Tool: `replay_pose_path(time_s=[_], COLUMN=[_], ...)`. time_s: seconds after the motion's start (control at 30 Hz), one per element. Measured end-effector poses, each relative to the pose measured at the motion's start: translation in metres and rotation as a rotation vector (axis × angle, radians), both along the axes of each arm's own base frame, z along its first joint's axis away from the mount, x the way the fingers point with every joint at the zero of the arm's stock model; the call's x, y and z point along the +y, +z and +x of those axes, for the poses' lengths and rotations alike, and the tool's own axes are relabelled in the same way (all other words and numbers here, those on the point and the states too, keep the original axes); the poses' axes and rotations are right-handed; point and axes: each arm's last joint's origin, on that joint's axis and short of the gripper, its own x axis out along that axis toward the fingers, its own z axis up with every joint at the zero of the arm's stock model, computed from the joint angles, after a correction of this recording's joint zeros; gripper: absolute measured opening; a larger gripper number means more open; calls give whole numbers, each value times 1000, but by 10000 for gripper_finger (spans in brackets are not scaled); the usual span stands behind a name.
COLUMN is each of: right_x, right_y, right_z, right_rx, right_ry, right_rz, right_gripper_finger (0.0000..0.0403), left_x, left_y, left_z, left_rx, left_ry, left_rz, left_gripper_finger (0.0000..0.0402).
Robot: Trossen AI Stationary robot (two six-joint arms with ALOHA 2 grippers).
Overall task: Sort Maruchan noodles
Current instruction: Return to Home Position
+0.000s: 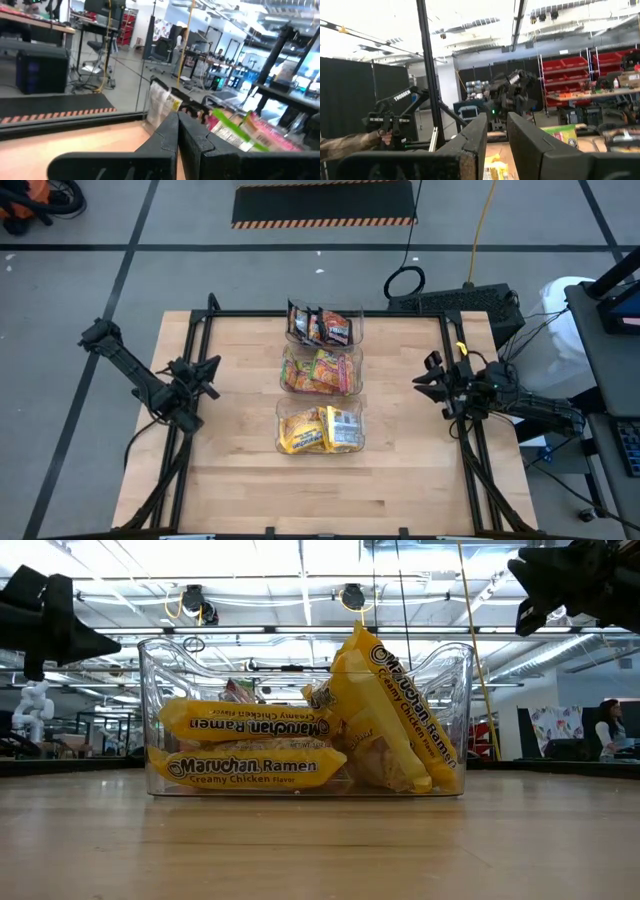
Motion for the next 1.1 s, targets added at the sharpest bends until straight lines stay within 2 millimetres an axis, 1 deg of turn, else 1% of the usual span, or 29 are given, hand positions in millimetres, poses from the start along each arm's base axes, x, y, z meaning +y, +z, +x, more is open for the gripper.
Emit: replay_pose_path(time_s=[0.27,0.4,0.5,0.87,1.1], right_x=[0,0,0,0,0], right_y=[3,3,3,2,2], right_z=[-1,-1,-1,-1,-1], right_rx=[-34,-34,-34,-21,-20], right_ry=[0,0,0,0,-4], right_rz=[-9,-9,-9,-2,-11], right_gripper_finger=[70,70,70,70,70], left_x=[0,2,3,1,-2], left_y=[-1,-1,-1,-2,-5], left_z=[0,0,0,5,8], left_rx=[70,145,151,95,87], left_ry=[2,28,52,71,71], left_rz=[53,107,109,40,-63], left_gripper_finger=[8,8,8,8,8])
